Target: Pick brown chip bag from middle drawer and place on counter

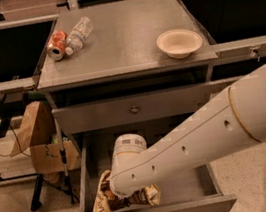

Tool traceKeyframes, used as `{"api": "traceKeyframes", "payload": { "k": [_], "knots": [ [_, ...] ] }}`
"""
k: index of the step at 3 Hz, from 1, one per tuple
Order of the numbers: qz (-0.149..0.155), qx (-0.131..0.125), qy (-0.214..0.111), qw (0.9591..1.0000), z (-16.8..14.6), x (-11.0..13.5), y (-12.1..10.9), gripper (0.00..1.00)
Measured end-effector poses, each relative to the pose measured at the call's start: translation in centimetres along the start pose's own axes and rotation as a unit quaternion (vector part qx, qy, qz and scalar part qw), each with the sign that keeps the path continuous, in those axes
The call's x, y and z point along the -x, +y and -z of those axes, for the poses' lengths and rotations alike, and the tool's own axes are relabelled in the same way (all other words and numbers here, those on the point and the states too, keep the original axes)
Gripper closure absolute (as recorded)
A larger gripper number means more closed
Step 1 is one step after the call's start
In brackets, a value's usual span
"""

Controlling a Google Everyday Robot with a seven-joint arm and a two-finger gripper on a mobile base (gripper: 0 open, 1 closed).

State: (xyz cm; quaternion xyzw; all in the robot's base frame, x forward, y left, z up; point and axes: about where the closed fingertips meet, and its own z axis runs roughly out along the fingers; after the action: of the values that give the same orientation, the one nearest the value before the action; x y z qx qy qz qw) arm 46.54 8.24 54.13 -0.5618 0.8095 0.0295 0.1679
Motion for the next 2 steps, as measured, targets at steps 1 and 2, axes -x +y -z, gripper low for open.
{"api": "traceKeyframes", "payload": {
  "k": [1,2],
  "knots": [
    [-0.043,-0.045,0.020,0.9979,7.6,2.0,0.1,1.00],
    [-0.086,-0.064,0.017,0.9941,18.6,5.4,-3.0,1.00]
  ]
}}
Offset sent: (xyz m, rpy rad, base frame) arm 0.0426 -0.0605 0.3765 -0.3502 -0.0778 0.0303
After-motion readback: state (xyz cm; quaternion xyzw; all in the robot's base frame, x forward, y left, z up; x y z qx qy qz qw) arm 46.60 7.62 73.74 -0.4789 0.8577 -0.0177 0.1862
